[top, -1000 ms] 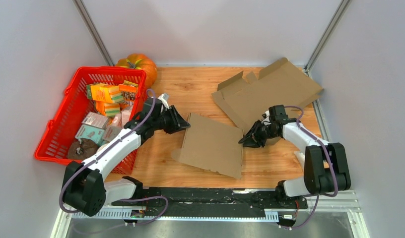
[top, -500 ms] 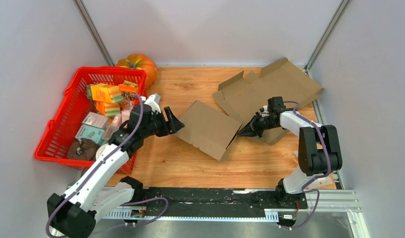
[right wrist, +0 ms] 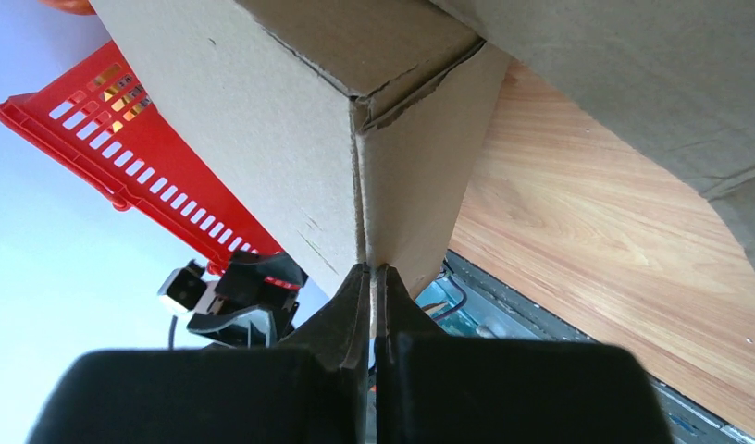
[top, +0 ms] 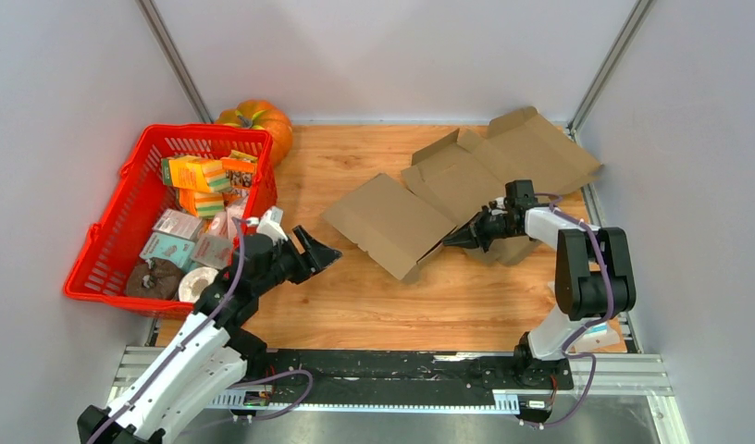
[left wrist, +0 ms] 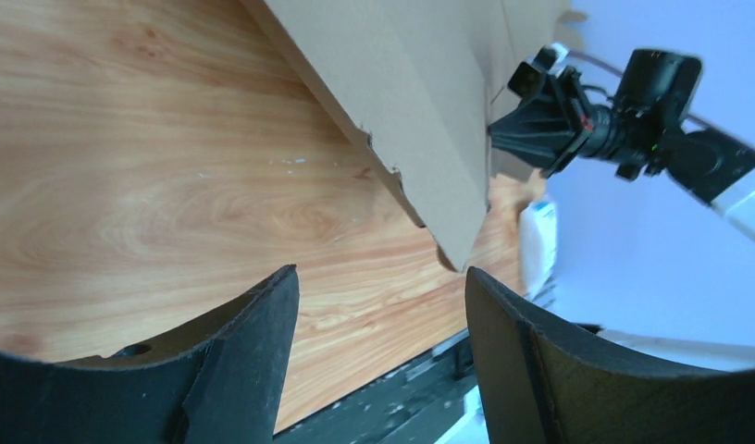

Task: Fold the paper box

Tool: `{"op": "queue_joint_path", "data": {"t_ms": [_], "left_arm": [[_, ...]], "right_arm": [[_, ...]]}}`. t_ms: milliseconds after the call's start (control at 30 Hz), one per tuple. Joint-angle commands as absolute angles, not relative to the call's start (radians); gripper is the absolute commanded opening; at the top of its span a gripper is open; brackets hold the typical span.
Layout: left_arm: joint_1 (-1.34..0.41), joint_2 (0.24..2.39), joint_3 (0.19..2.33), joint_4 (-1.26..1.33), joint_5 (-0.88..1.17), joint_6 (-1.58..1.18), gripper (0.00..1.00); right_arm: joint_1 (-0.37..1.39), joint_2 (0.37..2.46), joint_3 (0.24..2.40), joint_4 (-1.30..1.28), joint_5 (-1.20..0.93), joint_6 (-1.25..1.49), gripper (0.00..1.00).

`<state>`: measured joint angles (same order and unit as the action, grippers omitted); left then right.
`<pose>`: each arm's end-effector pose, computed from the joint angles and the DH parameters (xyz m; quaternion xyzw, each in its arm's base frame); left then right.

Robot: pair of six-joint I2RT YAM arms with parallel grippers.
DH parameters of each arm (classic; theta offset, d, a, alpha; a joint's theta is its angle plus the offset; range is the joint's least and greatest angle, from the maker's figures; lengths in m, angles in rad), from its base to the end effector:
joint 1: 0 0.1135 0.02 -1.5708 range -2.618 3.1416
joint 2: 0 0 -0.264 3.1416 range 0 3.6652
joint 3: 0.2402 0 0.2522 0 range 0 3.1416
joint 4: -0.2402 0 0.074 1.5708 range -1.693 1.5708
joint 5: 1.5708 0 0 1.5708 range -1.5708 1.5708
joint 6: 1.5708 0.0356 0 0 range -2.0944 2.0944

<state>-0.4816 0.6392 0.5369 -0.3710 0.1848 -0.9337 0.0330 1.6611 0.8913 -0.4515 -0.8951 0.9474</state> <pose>0.1343 -0.0776 0.2560 -0.1435 0.8387 -0.3975 0.3435 0.2933 0.0375 0.1586 -0.3244 -0.8298 -0.4498 0.0624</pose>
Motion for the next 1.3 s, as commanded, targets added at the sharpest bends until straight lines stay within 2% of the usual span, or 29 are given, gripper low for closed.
{"op": "queue_joint_path", "data": {"t_ms": [0,267,533,733,967,1267], "left_arm": [[-0.543,0.627,0.422,-0.114,0.053,-1.284,0.74],[-0.689,0.836,0.459,0.133,-0.23,-1.466,0.75],[-0.798,1.092,0.443,0.402,-0.345,-1.499,0.75],[-0.802,1.218,0.5,0.361,-0.275,-1.56,0.76],[-0.804,1.35,0.515,0.512,-0.206,-1.571,0.77],[-0.805,1.454,0.557,0.558,-0.149,-1.589,0.77]], "right_arm": [[0.021,1.674,0.922,-0.396,-0.913,0.983,0.0],[0.02,1.669,0.92,-0.377,-0.925,0.996,0.0],[0.02,1.667,0.908,-0.367,-0.937,0.996,0.0],[0.02,1.657,0.911,-0.367,-0.936,0.997,0.0],[0.02,1.651,0.899,-0.353,-0.937,1.009,0.0],[0.02,1.647,0.893,-0.344,-0.939,1.014,0.0]]}}
